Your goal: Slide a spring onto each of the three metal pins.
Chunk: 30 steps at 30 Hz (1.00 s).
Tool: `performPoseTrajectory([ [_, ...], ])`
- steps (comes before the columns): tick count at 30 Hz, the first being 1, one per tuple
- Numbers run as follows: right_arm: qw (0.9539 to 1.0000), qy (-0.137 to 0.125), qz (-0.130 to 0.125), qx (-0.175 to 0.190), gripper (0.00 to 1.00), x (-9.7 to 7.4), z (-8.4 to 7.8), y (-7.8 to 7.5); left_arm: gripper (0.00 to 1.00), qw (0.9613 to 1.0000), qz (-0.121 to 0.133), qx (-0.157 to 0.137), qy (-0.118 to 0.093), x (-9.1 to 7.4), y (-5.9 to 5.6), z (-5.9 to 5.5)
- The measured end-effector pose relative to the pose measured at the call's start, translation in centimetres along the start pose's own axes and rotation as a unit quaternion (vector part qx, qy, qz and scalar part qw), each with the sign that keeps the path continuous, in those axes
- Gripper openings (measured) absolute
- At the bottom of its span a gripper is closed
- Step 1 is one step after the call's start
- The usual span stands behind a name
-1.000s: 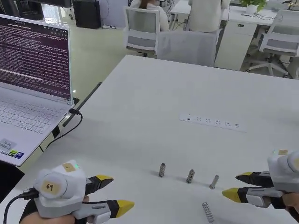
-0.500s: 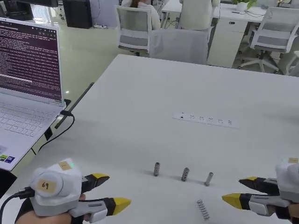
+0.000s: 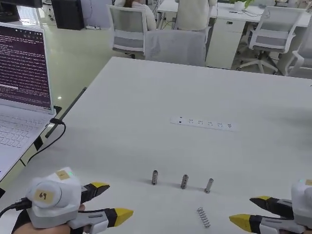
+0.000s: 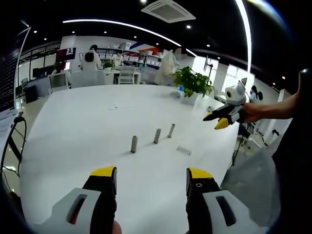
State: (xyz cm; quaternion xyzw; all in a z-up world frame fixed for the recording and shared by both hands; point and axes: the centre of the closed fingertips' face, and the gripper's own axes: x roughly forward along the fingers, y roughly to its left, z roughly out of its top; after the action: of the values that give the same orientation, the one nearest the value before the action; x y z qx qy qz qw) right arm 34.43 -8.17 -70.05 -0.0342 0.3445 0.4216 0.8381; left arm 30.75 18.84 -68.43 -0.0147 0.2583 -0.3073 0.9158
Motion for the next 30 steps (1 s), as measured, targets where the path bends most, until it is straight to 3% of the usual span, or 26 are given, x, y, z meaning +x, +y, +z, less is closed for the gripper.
performPoseTrajectory([
  [18, 0.9998, -0.005, -0.010, 0.019, 0.58, -0.7, -1.2, 0.1, 0.53, 0.9992, -0.034, 0.016, 0.011, 3.0, -1.7, 0.6],
  [30, 0.9995, -0.010, -0.010, 0.028, 0.59, -0.9, -1.7, 0.7, 0.53, 0.9952, -0.079, 0.050, 0.028, 6.0, -3.7, 1.5],
])
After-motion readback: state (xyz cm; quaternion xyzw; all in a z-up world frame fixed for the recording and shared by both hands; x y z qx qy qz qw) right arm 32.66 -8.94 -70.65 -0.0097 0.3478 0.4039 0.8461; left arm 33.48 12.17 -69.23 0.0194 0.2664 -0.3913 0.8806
